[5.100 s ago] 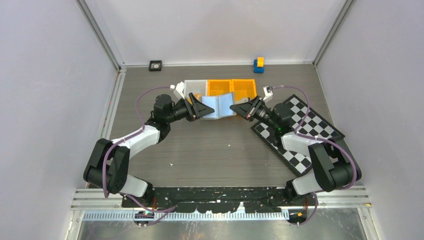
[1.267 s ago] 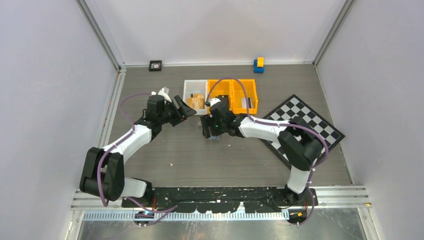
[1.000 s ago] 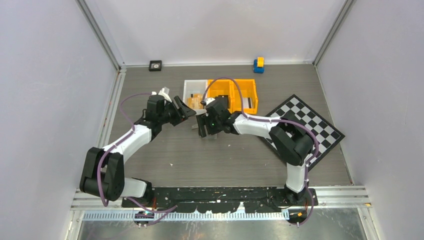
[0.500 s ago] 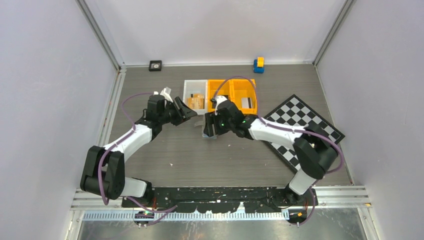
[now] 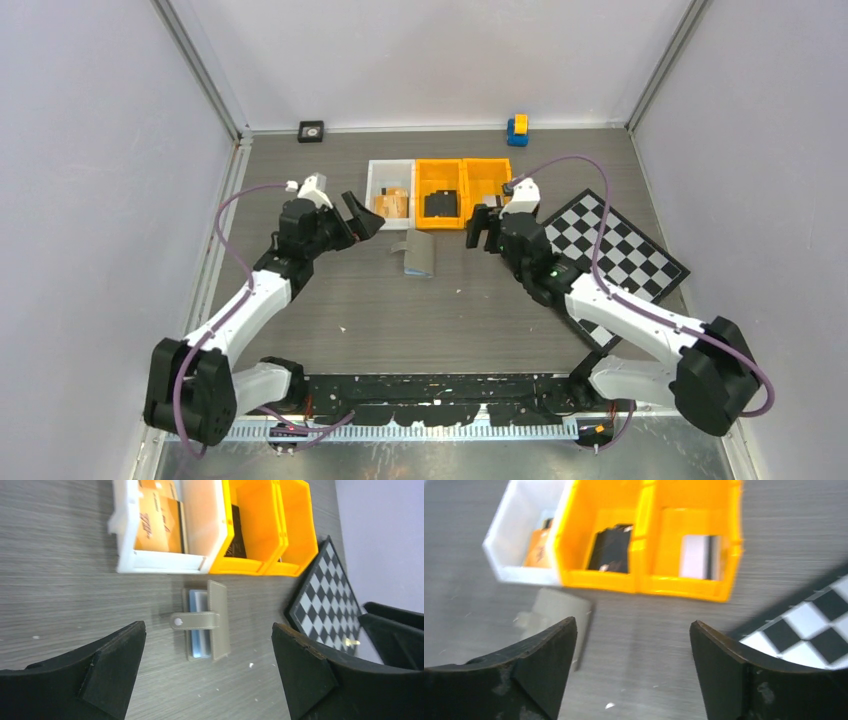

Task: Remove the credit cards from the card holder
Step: Reset both arms

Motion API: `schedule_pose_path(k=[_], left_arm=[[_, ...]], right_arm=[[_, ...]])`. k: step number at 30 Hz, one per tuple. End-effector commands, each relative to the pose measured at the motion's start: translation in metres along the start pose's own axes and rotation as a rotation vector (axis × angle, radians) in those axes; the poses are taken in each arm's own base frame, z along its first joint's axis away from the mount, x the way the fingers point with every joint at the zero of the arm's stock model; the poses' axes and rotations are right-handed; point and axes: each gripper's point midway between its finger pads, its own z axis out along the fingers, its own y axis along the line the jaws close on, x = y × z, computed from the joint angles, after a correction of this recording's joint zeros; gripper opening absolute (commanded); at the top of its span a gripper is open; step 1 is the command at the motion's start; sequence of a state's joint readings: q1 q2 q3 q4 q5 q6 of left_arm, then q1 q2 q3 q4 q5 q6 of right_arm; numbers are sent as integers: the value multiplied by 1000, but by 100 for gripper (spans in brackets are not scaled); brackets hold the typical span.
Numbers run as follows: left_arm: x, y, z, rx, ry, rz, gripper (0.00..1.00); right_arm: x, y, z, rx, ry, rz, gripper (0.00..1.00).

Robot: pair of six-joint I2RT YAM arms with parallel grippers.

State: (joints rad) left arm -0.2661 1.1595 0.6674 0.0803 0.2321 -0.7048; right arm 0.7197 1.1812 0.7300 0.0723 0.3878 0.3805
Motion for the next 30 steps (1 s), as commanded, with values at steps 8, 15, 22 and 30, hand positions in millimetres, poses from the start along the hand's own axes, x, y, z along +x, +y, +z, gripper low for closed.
schedule_pose_path(k=[8,15,22,30], left_arm=[[-41,58,-42,-244,-336,421,100],[-41,106,-55,-453,-405,488,100],[-43,116,-59,-481,-469,568,99],[-41,128,-45,-498,-489,599,100]], right_arm=[[-17,-109,-21,321,-166,-82,91],[-6,-174,-30,457,-191,-139,89],[19,-221,-10,503,-274,-84,86],[27,-234,10,502,-298,-177,85]])
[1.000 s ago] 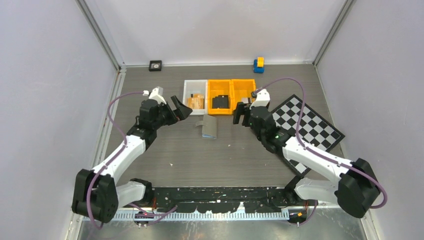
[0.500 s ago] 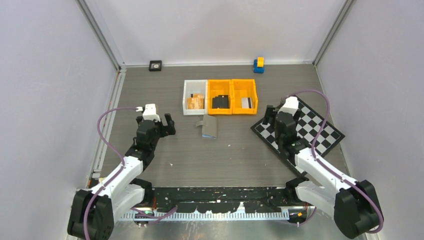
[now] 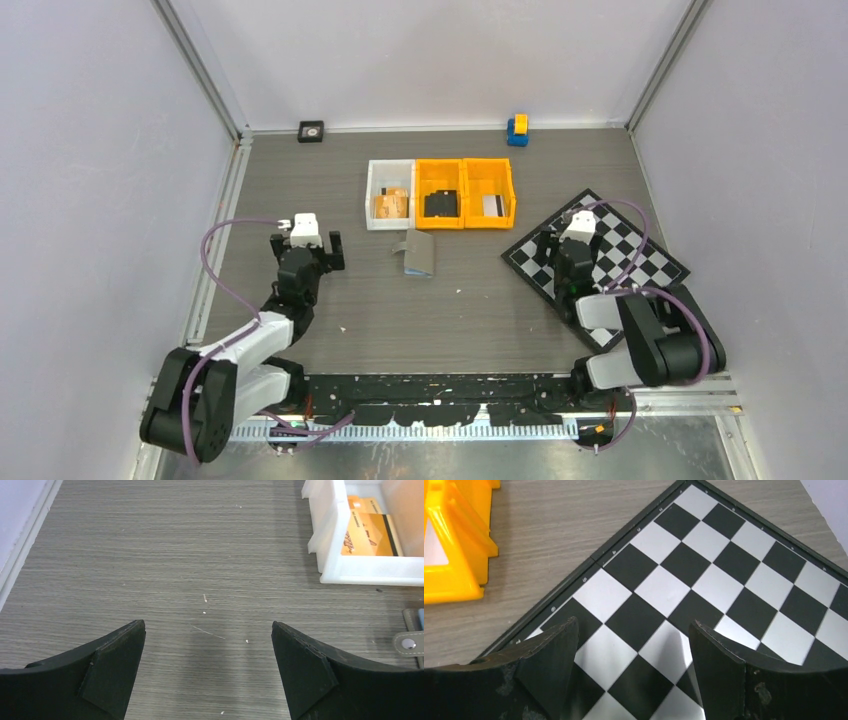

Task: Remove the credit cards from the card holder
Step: Reset both arms

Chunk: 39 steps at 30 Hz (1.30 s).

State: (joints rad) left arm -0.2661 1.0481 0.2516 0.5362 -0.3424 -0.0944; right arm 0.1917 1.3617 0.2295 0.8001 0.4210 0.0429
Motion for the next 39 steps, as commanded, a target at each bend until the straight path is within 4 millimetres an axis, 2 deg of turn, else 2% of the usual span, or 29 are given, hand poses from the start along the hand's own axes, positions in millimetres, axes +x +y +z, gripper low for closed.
schedule_pose_path(k=[1,5,8,10,11,20,23,25,27,29,32,36,39], left_arm=[[-24,8,7,-45,-132,-11,100],[-16,8,18,-56,-108,-12,100],[-8,13,26,-78,-90,-26,100],[-7,14,26,-72,-66,-32,100],[-8,15,25,-75,-82,-38,100],[-4,1,34,6,-31,1,100],[0,0,46,42,31,-3,89],[1,3,45,41,28,-12,87],[-8,11,38,15,-35,-6,89],[-6,13,33,6,-55,-8,94],[-4,11,37,17,-30,5,95],[-3,3,43,75,-61,98,88],[4,12,48,13,-120,89,96]], right_arm=[[-42,-6,13,49,-216,48,85],[-31,-21,15,107,-233,132,85],[-30,-23,20,129,-209,129,77],[-30,-27,32,148,-164,143,91],[-30,-31,37,169,-141,158,92],[-29,-36,38,177,-130,172,93],[-30,-35,38,174,-134,173,93],[-29,-35,39,175,-133,172,93],[-29,-35,38,176,-132,172,93],[-29,-35,38,175,-133,172,93],[-29,-36,38,177,-128,172,94],[-29,-36,38,178,-127,173,94],[-29,-35,38,176,-131,172,94]])
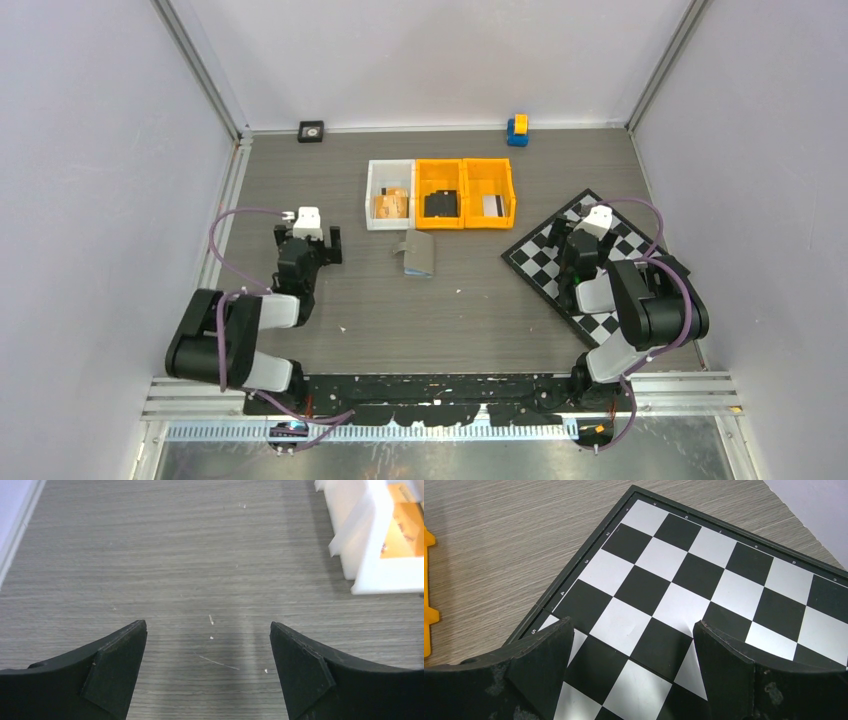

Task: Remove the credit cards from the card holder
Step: Reset both arms

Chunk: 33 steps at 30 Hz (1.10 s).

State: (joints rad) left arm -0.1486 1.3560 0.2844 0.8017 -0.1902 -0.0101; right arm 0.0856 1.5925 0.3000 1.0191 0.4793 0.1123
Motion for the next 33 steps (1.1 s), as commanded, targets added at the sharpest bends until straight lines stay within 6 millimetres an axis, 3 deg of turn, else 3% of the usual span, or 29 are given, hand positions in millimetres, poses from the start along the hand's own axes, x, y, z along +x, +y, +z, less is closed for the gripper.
schedule_pose_path(k=[1,4,12,33], left_arm=[[-12,8,11,-45,-140,30,99],[0,6,21,-42,-78,47,100],[-3,14,28,-75,-47,19,100],[-3,13,28,-70,-46,19,100]], right_arm=[[-23,0,2,17,-74,55,94],[-23,0,3,18,-74,54,94],[-23,0,3,19,-74,54,94],[-23,0,2,18,-74,54,94]])
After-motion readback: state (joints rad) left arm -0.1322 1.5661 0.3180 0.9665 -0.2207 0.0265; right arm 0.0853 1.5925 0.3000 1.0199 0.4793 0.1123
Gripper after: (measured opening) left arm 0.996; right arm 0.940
